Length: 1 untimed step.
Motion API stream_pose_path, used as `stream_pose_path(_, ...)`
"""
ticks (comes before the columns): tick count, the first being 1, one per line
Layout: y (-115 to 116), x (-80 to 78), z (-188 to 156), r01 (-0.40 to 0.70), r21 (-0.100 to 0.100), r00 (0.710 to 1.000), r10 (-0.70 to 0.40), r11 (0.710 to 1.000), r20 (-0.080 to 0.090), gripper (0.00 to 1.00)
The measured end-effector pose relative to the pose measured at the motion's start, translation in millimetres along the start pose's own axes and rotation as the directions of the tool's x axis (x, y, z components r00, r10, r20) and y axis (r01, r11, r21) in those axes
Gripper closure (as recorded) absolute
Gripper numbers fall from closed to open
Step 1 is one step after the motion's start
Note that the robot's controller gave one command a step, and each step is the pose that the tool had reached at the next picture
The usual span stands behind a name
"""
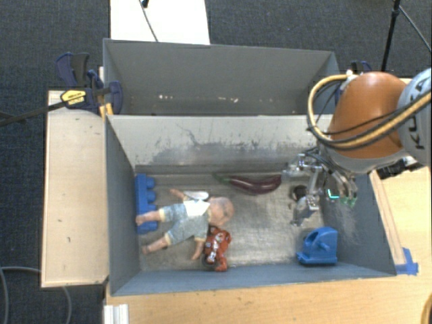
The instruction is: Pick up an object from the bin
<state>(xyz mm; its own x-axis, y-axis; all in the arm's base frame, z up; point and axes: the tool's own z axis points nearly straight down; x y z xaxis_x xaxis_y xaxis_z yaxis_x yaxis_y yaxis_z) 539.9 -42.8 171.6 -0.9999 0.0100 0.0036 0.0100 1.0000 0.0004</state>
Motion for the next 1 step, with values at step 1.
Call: stream_pose_path(1, 0.1, -1.7, -3.1, 0.001, 0.001, 1.000, -0.001, 1.000, 0.007, 0.00)
